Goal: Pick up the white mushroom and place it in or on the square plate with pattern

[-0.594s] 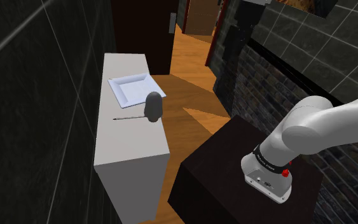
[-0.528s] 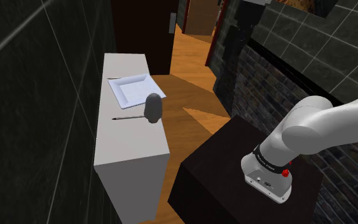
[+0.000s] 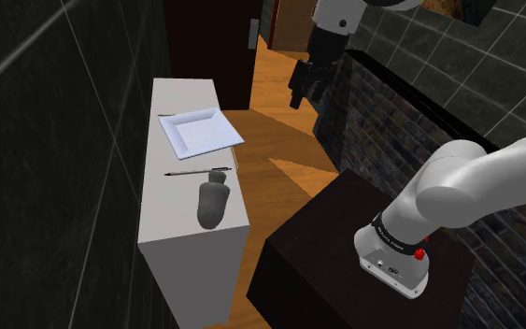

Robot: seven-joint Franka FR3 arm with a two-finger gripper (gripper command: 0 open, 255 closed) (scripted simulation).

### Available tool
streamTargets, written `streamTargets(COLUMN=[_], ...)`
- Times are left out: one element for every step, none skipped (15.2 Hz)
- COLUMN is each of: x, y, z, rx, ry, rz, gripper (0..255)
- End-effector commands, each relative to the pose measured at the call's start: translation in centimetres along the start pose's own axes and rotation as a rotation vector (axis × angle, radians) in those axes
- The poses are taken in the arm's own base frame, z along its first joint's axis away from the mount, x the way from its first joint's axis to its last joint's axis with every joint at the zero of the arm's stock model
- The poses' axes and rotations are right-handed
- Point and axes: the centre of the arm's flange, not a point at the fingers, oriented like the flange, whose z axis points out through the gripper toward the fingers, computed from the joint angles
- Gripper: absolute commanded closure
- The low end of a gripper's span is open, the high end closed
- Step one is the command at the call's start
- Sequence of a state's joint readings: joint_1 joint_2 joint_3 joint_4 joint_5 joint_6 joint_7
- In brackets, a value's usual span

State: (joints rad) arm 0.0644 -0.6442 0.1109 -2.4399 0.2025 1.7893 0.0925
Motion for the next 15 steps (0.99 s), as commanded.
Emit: streamTargets(x=[1.1, 1.6, 2.1, 2.7, 3.2, 3.8, 4.4, 4.9, 5.5, 6.1, 6.7, 7.3, 7.9, 8.4, 8.4], y=[-1.7, -2.5, -3.3, -4.2, -5.0, -5.8, -6.7, -7.5, -8.3, -9.2, -10.0, -10.8, -11.7, -12.3, -12.4], z=[1.4, 2.1, 2.9, 3.6, 4.4, 5.1, 5.8, 6.6, 7.3, 8.0, 8.7, 9.4, 10.1, 10.7, 11.2], rx=[0.013, 0.019, 0.024, 0.03, 0.036, 0.042, 0.048, 0.054, 0.059, 0.065, 0.071, 0.077, 0.083, 0.087, 0.087], ry=[0.005, 0.007, 0.009, 0.011, 0.014, 0.016, 0.018, 0.02, 0.022, 0.024, 0.026, 0.028, 0.03, 0.031, 0.031], rz=[0.016, 0.023, 0.03, 0.037, 0.045, 0.052, 0.059, 0.066, 0.073, 0.081, 0.088, 0.095, 0.102, 0.108, 0.108], gripper=[0, 0, 0, 0, 0, 0, 0, 0, 0, 0, 0, 0, 0, 0, 0])
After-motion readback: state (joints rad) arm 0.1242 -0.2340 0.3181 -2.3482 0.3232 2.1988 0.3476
